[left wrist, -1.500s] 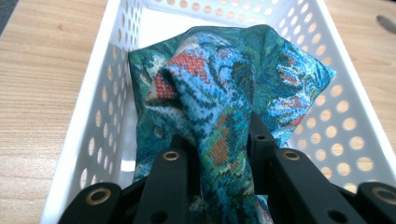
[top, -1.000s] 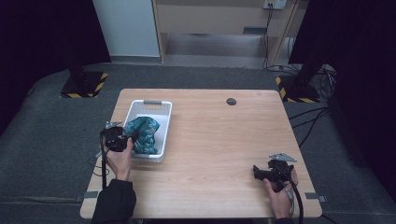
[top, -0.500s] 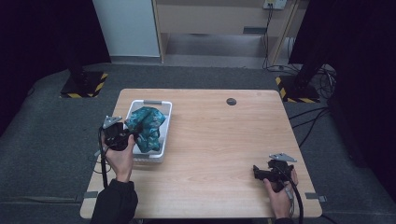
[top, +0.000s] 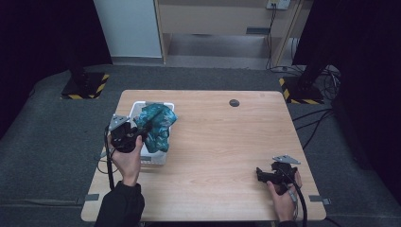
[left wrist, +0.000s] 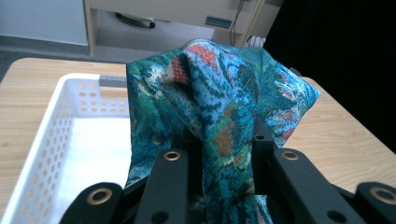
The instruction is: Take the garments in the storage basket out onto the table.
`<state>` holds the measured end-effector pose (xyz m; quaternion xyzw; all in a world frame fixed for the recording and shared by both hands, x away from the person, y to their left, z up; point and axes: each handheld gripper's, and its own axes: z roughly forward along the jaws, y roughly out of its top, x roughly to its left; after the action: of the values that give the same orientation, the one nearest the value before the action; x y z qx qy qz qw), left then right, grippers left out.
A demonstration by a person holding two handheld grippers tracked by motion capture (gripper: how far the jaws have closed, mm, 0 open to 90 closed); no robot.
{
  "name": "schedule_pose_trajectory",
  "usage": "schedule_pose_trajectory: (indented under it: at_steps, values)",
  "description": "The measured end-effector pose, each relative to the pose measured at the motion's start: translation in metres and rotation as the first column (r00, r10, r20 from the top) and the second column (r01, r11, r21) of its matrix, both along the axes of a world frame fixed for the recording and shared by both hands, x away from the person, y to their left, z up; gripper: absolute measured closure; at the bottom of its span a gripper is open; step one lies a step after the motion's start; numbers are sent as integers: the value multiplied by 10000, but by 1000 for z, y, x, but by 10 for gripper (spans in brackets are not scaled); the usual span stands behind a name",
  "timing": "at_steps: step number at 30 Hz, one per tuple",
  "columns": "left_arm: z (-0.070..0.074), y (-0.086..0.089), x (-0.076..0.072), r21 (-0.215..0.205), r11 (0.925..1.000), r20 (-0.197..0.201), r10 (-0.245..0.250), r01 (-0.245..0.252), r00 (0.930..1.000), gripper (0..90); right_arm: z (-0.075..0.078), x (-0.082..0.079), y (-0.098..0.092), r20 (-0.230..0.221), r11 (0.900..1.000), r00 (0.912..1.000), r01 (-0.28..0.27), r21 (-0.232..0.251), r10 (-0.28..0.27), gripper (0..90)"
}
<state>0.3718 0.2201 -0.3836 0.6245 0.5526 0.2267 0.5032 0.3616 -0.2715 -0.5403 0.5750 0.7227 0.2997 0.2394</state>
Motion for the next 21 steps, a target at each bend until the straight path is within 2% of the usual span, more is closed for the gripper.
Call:
schedule_pose_trajectory:
  at_steps: [4, 11, 21]
  values:
    - [3, -6, -1, -175, 9997, 113, -172, 174, 9998, 738, 0, 0, 0, -1, 10000, 10000, 1, -2, -1, 8]
    - [8, -18, -2, -243, 9987, 368, -435, 444, 9984, 738, 0, 0, 0, -1, 10000, 10000, 0, -1, 0, 8]
    - [7, -40, 2, -240, 9963, 379, -812, 821, 9960, 742, 0, 0, 0, -2, 10000, 10000, 2, 0, -2, 8]
